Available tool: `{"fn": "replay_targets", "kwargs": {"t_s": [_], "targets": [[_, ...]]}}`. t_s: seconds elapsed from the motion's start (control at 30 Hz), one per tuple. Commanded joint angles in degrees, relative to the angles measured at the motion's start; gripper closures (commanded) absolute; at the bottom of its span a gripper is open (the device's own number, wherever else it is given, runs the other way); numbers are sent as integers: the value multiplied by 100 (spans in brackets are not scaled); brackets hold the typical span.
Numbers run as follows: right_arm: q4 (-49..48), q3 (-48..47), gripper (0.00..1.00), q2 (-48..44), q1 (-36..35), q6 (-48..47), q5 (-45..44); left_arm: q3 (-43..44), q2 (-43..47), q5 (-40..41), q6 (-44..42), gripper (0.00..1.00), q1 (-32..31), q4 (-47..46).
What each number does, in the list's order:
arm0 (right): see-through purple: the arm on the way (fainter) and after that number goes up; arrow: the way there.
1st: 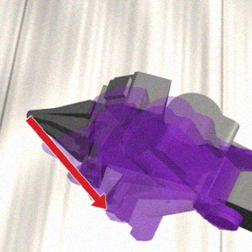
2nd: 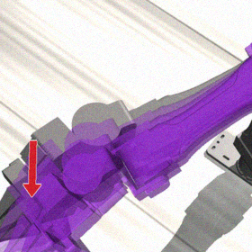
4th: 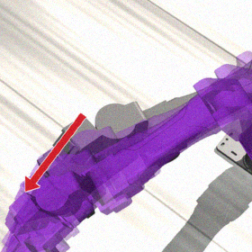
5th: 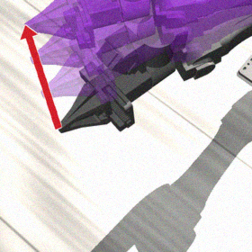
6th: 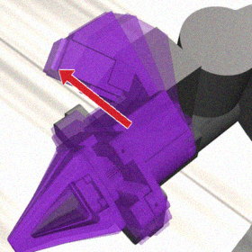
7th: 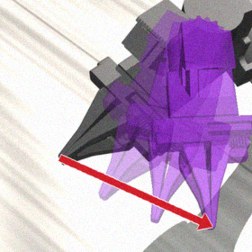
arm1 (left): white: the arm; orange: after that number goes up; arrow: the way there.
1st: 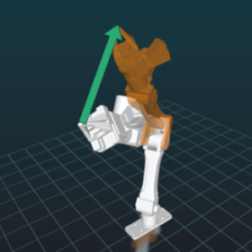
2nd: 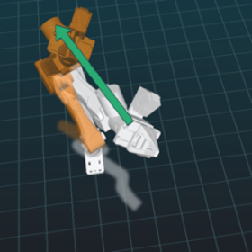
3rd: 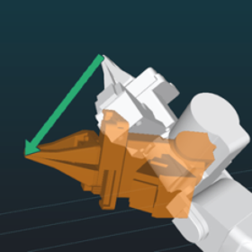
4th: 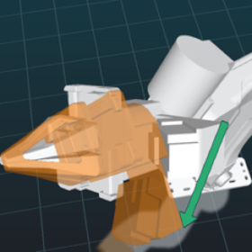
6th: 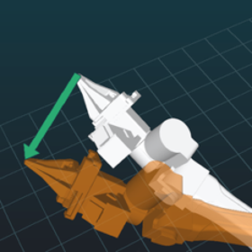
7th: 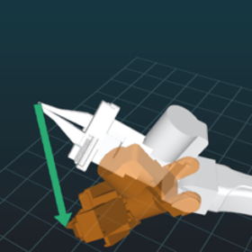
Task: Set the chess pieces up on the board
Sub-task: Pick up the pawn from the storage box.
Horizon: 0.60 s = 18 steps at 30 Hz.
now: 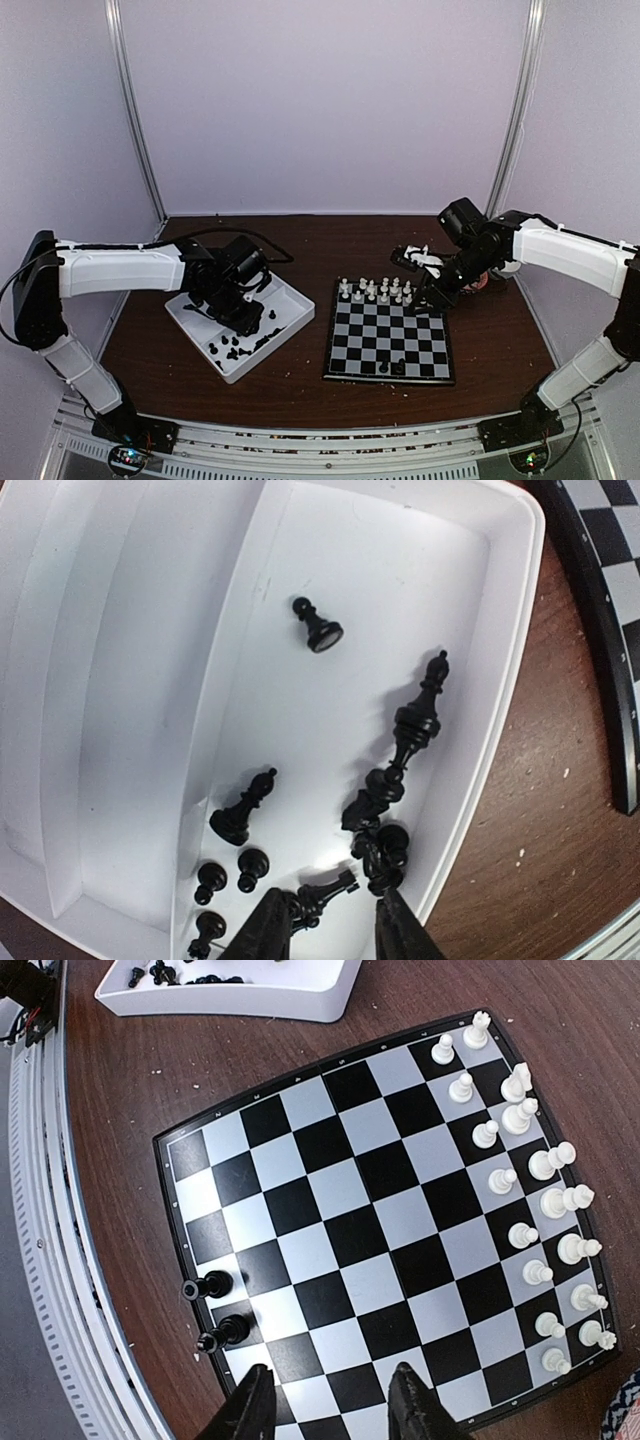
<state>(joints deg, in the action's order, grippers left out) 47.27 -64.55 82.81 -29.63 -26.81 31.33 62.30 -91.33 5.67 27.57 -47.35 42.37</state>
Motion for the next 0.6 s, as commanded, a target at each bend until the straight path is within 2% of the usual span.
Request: {"fn": "replay_targets", "kwargs": {"t_s": [0.0, 0.2, 0.57], "targets": [[-302, 42, 60, -144, 70, 22, 321, 374, -155, 177, -690, 69, -2, 483], [-271, 83, 61, -107, 80, -33, 409, 665, -536, 258, -844, 73, -2, 1116], [-253, 98, 62, -55, 89, -70, 453, 566, -847, 343, -545, 74, 47, 1160]]}}
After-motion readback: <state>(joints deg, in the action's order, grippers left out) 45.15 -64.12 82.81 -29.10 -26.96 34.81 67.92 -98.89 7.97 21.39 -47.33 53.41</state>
